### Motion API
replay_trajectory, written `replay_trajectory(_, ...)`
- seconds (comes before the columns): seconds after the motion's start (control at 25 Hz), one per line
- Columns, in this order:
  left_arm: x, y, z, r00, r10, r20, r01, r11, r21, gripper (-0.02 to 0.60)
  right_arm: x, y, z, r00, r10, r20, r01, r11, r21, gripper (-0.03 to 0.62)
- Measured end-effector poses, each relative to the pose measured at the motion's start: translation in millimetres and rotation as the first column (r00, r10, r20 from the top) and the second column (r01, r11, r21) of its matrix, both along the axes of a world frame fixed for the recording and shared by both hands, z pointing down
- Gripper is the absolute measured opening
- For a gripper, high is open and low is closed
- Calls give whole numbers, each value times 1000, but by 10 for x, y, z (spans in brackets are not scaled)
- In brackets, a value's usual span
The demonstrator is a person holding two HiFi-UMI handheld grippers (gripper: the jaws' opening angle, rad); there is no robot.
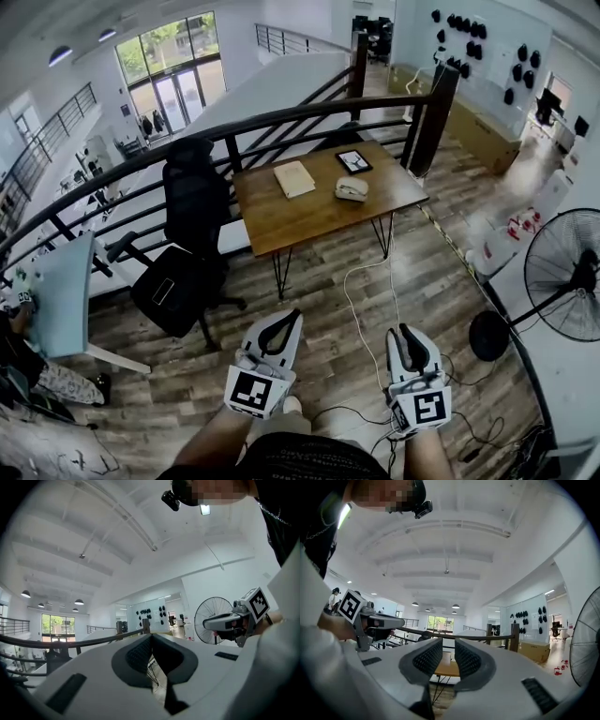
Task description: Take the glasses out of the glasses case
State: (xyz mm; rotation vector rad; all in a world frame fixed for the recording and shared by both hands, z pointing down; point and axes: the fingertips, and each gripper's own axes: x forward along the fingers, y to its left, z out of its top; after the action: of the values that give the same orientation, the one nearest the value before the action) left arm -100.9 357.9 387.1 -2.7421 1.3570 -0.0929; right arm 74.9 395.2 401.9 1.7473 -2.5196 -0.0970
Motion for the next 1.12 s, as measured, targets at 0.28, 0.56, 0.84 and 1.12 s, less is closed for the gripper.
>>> replay_trajectory(0.28,-531,-569,10,999,24,-23,-24,1000,4,26,-419,-504,-33,999,43,3,-43,999,-11,130)
replay_trajectory(0.56,-775,-753,131,998,27,-56,-28,999,-26,26,-570,-589,16,997,75,-31,-76,997,-31,138)
replay_trajectory(0.84,-700,-777,193,998,54,-44,-56,998,-34,26,-533,-651,-9,995,96,-23,-96,995,-29,144)
replay_trajectory(1.12,-585,-1041,207,999,40,-33,-41,998,-40,26,-474,-991,45,999,52,-2,-52,998,-25,150)
